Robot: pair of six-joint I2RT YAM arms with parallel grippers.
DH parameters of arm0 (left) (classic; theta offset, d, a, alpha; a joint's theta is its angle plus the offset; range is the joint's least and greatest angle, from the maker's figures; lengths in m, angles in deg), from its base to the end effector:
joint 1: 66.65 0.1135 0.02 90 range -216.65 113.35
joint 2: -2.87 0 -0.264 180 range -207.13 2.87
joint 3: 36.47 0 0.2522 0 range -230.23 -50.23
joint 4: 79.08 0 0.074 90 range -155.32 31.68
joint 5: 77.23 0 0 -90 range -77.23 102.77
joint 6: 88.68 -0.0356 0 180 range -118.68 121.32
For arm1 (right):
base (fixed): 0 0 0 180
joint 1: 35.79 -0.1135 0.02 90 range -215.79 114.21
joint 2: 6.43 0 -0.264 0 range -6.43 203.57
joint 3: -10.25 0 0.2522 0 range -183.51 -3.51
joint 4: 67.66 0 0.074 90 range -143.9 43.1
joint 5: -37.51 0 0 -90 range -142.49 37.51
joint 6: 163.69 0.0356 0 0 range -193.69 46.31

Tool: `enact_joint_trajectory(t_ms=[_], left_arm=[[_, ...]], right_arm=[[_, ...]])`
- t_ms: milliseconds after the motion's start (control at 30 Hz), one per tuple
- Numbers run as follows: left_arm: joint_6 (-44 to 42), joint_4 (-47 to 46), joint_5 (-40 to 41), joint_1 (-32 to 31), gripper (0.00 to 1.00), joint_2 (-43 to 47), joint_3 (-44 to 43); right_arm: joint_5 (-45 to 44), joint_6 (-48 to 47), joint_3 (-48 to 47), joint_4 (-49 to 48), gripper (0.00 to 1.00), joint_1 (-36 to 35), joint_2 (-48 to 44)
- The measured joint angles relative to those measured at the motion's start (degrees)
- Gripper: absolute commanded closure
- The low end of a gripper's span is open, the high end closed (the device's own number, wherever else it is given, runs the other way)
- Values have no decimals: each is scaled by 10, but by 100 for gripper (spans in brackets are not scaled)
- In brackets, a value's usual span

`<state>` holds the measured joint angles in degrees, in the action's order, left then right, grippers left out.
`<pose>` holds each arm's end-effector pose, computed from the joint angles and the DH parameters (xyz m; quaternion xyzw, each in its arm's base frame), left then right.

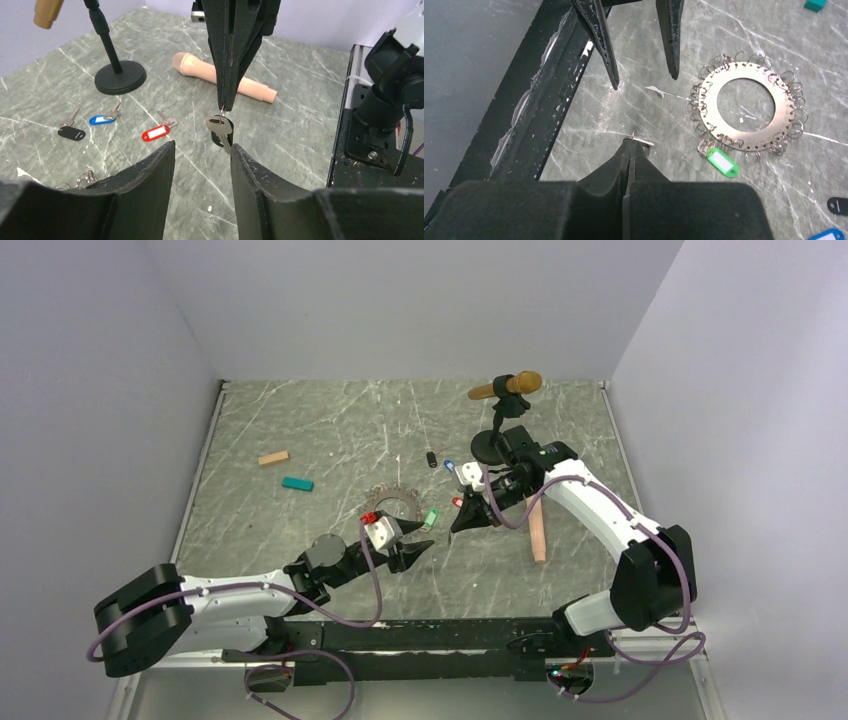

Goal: Put the keys on the keyring

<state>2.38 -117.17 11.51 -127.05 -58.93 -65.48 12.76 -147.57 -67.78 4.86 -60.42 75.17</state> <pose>0.1062 -0.1885 0.2197 0.3405 0.5813 -0.3840 0.6314 0.2179 0.1355 0.2727 -0.6760 0.4962 0.4440 0.3157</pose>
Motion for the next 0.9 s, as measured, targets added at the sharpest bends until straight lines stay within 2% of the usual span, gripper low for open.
enact_joint_trajectory(t_ms=[167,400,700,900], left_arm=[[0,9,-3,0,53,-26,-8],[-12,35,-3,1,54,-18,-11],[-33,101,12,1,54,108,15],[-41,171,27,2,54,191,22]], right_arm=[[-35,6,0,-1,100,0,2],[-100,14,-2,-1,100,13,-2],[-173,4,35,30,100,155,-99],[-264,-12,41,91,100,199,-127]])
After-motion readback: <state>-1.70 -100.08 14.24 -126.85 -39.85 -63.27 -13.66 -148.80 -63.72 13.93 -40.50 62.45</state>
